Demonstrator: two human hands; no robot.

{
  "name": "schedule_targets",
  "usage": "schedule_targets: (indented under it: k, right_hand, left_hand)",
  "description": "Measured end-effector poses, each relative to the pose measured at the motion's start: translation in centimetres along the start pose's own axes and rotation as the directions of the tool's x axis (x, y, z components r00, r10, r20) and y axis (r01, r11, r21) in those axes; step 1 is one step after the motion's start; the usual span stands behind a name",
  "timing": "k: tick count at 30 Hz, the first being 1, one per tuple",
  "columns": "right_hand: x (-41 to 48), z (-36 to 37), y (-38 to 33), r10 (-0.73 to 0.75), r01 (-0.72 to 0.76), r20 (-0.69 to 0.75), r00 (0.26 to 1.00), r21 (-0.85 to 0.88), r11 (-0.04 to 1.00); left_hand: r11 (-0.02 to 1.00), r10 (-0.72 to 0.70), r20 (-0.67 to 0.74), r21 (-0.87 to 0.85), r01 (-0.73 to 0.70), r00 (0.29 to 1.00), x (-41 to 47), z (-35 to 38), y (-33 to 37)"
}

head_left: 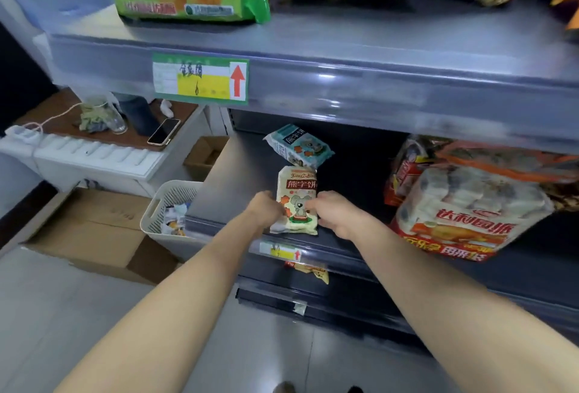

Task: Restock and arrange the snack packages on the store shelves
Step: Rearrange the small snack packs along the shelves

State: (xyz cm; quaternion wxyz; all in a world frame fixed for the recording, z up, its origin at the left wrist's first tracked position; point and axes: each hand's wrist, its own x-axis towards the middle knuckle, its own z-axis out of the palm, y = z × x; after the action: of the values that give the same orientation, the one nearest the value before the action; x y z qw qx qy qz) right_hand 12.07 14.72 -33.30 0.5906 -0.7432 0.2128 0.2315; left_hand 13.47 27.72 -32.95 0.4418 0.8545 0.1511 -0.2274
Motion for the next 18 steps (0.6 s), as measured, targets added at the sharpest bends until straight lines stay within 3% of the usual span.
schedule_targets:
  k: [6,14,18]
  right_hand:
    - [0.7,0.6,-0.4,0.059,-0.053,-0.040,0.997,0.129,0.990]
    - [-3.0,0.0,-0.4,-0.025,0.036,-0.096,0.995,0.111,0.993]
    - [-6.9,-1.5,0.4,-0.052,0.057,-0.094,0.994,0.054,0.997]
  left_hand:
    - [1.000,0.009,0.014,0.029,-0.010,1.000,2.6,-0.4,0.2]
    - [0.996,0.074,-0.004,-0.047,-0.074,0.997,-0.3,-0.7,1.3]
    - [0.993,0.118,0.040,0.010,-0.119,0.992,-4.5,0.1,2.2]
